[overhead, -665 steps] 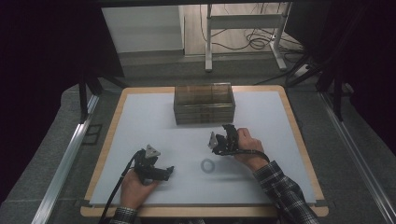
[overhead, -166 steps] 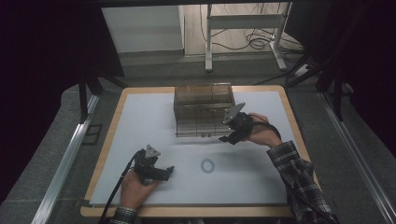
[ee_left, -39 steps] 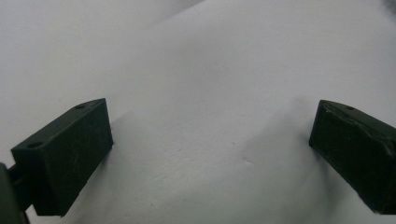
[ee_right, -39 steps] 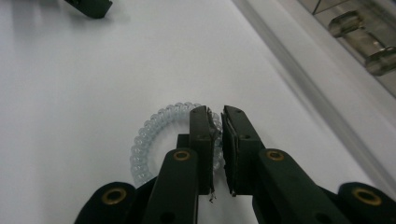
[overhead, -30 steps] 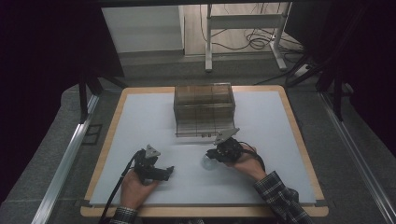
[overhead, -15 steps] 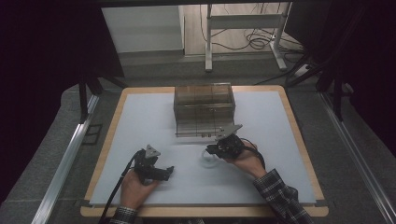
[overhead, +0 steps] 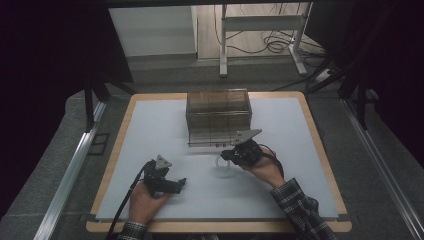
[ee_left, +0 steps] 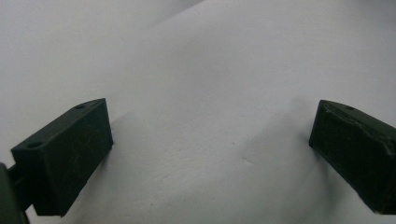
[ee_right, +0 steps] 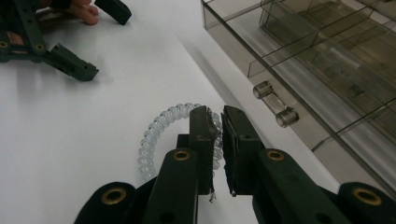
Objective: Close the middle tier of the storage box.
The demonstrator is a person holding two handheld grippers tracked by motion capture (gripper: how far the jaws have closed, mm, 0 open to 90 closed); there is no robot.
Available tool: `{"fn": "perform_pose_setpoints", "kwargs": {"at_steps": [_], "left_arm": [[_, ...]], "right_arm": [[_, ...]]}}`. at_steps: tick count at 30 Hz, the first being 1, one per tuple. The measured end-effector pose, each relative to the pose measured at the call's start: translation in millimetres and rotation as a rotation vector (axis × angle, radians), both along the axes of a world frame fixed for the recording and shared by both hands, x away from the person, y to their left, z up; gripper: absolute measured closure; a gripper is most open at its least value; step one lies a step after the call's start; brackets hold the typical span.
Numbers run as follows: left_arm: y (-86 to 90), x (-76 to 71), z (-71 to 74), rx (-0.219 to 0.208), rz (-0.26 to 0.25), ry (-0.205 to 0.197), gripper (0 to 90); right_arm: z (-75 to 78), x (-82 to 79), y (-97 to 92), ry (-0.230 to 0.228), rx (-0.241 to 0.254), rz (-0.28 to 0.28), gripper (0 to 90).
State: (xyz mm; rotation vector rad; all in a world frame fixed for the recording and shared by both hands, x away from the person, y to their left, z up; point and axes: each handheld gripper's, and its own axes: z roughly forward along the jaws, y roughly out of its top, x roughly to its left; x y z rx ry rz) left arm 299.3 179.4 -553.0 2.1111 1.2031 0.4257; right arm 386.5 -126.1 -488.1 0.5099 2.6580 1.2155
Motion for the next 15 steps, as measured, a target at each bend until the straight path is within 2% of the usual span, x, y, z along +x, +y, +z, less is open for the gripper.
{"fn": "perform_pose_setpoints", "kwargs": {"at_steps": [15], "left_arm": [[-0.2,-0.1,0.0,-0.002,0.002,0.001,0.0]], "right_arm": [[8.9,10.8,0.2,-0.016,0.024,-0.033,80.7]]}}
